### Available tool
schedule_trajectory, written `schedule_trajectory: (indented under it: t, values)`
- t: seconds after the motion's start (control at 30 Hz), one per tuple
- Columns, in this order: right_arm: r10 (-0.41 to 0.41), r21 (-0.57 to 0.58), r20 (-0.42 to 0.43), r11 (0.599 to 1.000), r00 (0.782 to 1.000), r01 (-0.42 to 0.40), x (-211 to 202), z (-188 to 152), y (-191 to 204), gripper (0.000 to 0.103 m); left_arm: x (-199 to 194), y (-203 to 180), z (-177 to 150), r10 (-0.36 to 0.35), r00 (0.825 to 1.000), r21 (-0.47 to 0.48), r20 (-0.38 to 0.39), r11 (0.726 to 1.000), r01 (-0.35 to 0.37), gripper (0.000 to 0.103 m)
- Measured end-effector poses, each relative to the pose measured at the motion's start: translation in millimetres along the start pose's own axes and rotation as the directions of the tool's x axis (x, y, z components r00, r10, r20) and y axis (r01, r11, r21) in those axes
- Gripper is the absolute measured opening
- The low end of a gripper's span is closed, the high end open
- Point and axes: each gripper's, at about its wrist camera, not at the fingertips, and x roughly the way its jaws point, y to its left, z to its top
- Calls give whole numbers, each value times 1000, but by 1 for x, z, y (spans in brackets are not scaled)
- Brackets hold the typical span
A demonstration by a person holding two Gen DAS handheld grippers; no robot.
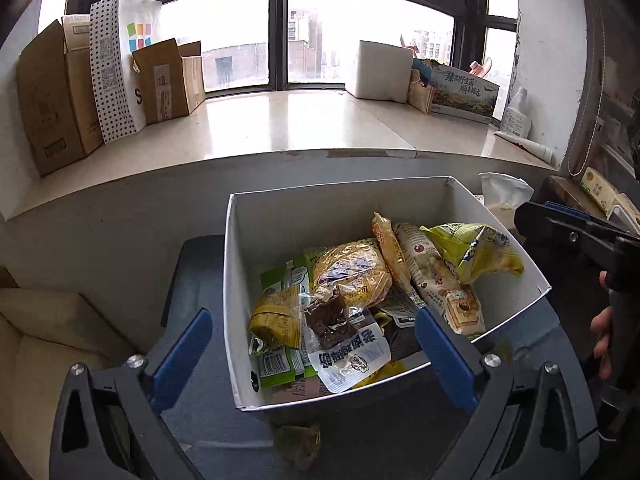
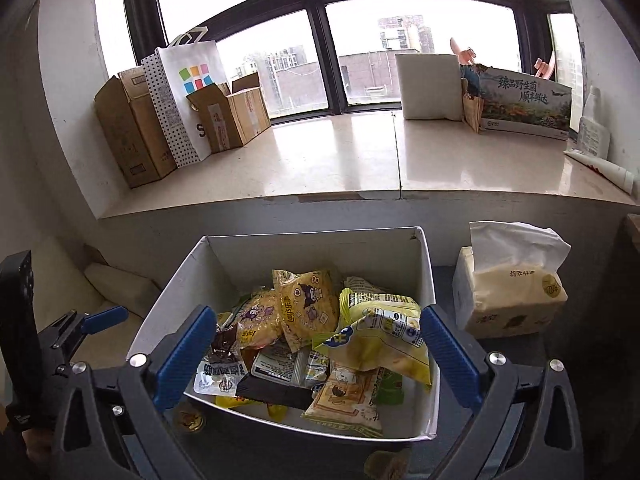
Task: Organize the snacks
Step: 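Release cream bread bag into box with right tool while left tool releases meat pack, then grasp clear jelly cup with right tool while left tool grasps small jelly cup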
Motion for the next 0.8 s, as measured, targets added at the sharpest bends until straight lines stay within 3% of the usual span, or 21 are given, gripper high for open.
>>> schedule_trajectory:
  t: [0.2, 0.43, 0.63, 0.73, 0.8]
  values:
    - [49, -48, 70, 998, 996, -46, -53, -25, 12, 103, -53, -20, -22, -12, 999, 41, 46, 999, 10, 103]
    - [32, -94, 82, 995, 996, -25, -108, -105, 20, 103, -106, -41, -92, -115, 993, -1, 36, 993, 115, 103]
    - [-65, -95, -2, 993, 998, 64, -101, -170, 10, 103, -115, -44, -139, -139, 990, -87, -12, 987, 138, 103]
    - [-105, -96, -55, 990, 993, 99, -83, -180, 3, 103, -114, -43, -147, -140, 990, -104, -35, 985, 136, 103]
    - [-89, -60, -77, 995, 993, 85, -71, -178, -5, 103, -113, -43, -150, -119, 992, -104, -41, 988, 115, 103]
